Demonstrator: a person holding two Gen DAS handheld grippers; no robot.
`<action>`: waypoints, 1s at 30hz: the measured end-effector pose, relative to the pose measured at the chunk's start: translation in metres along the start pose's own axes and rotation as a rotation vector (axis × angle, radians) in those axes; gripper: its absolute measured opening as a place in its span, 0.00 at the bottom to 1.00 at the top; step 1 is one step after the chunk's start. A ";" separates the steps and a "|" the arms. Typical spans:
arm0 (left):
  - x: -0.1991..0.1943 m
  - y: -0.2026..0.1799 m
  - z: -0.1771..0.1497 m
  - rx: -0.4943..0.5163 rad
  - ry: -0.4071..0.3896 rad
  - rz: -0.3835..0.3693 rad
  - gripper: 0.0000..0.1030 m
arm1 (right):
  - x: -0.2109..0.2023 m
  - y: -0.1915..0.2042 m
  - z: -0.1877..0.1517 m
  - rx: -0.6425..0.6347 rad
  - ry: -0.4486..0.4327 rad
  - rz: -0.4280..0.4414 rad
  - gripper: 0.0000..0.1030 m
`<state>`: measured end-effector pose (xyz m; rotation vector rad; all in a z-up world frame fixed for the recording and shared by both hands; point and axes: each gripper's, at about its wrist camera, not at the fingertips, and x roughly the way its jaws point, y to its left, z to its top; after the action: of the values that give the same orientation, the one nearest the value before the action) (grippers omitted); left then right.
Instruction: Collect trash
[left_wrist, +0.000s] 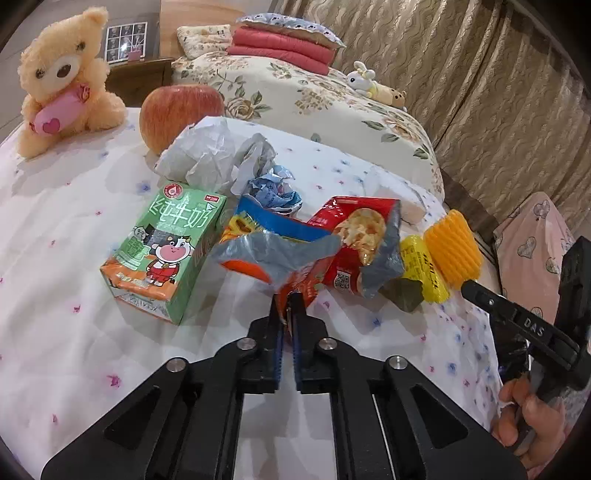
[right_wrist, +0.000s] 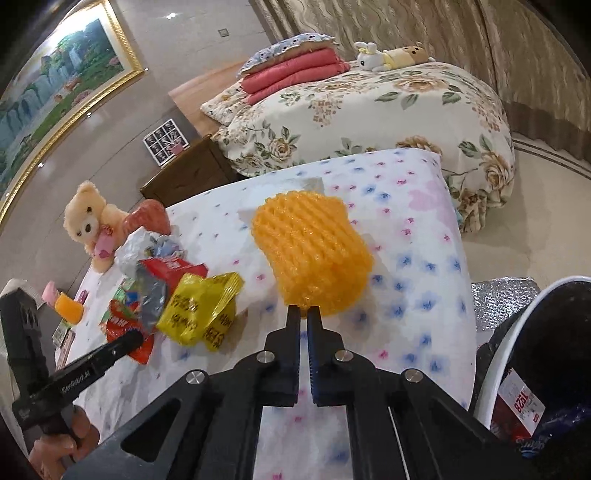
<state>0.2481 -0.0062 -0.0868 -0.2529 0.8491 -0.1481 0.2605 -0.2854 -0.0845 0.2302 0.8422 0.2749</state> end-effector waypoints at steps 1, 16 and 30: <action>-0.002 0.000 -0.001 0.003 -0.002 -0.004 0.02 | -0.003 0.001 -0.002 -0.005 -0.002 0.001 0.03; -0.053 -0.012 -0.038 0.039 -0.059 -0.046 0.02 | -0.061 0.013 -0.042 -0.020 -0.051 0.014 0.03; -0.070 -0.058 -0.066 0.126 -0.025 -0.145 0.02 | -0.100 0.008 -0.072 -0.009 -0.072 0.007 0.03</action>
<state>0.1502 -0.0561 -0.0618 -0.1970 0.7933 -0.3322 0.1409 -0.3040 -0.0582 0.2338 0.7686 0.2749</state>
